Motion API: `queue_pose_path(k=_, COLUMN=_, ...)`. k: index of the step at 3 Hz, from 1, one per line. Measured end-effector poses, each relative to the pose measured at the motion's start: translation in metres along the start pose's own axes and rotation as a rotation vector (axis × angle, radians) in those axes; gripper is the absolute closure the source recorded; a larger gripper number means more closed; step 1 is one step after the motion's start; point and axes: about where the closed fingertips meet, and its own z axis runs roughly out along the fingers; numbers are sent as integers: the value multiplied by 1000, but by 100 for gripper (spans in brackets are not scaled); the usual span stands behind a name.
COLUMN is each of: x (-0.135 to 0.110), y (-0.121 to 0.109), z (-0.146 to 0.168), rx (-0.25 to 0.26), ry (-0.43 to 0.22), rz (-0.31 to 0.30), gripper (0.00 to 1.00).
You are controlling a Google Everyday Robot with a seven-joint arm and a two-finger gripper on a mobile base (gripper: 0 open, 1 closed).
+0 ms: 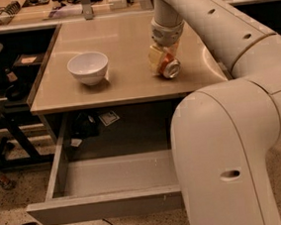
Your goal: Place coke can into top drawer
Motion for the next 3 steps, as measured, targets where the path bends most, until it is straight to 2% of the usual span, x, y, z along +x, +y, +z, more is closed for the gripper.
queue_pose_path(k=2, x=0, y=0, z=0, rx=0, ry=0, rz=0, gripper=88)
queue_pose_path(k=3, x=-3, y=0, z=-2, rx=6, ry=-22, rz=-10, gripper=100)
